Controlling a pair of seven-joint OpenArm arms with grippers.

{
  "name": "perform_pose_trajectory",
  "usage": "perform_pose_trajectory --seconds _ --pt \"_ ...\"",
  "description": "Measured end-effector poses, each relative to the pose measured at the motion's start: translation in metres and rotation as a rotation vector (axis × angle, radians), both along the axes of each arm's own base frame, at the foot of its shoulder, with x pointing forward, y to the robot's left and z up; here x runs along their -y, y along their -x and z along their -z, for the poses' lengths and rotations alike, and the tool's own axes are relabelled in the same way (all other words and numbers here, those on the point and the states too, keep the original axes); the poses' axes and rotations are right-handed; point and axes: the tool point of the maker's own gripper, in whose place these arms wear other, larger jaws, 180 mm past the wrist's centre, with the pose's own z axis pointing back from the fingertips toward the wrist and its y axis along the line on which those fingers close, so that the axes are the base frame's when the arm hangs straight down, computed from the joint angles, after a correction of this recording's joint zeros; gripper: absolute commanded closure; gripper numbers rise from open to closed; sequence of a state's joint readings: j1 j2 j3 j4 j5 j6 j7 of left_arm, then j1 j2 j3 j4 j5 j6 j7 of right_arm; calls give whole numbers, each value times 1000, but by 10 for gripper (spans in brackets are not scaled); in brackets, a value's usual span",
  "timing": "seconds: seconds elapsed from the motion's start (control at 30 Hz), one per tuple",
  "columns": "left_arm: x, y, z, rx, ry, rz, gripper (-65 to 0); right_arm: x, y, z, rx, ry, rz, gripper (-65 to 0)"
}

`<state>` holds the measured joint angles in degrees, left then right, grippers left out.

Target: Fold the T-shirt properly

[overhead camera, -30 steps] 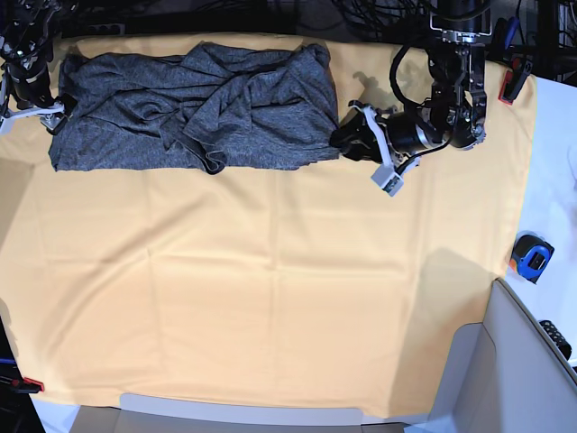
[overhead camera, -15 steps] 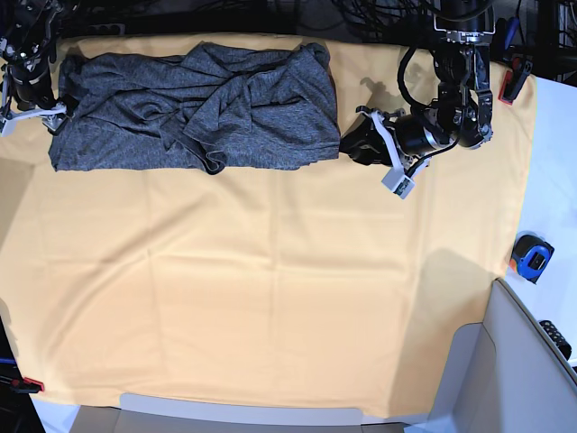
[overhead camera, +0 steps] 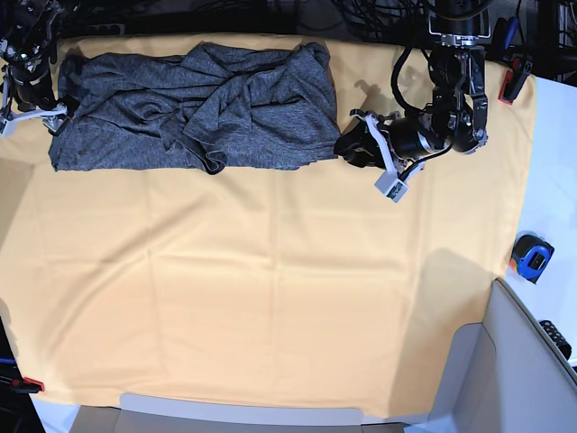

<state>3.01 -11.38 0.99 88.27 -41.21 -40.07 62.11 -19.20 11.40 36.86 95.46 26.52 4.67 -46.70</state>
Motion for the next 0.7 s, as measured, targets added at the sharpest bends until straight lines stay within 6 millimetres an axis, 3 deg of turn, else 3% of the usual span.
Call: perform_pose_trajectory --seconds 0.2,0.57,0.63,0.7 --pt "12 2 0 -7 21 13 -207 0 0 0 0 0 0 -504" --pt "12 3 0 -9 22 14 -205 0 0 0 0 0 0 -504" --pt "13 3 0 -9 24 14 -165 0 0 0 0 0 0 -504" --pt "12 3 1 -12 18 15 -78 0 0 0 0 0 0 -504"
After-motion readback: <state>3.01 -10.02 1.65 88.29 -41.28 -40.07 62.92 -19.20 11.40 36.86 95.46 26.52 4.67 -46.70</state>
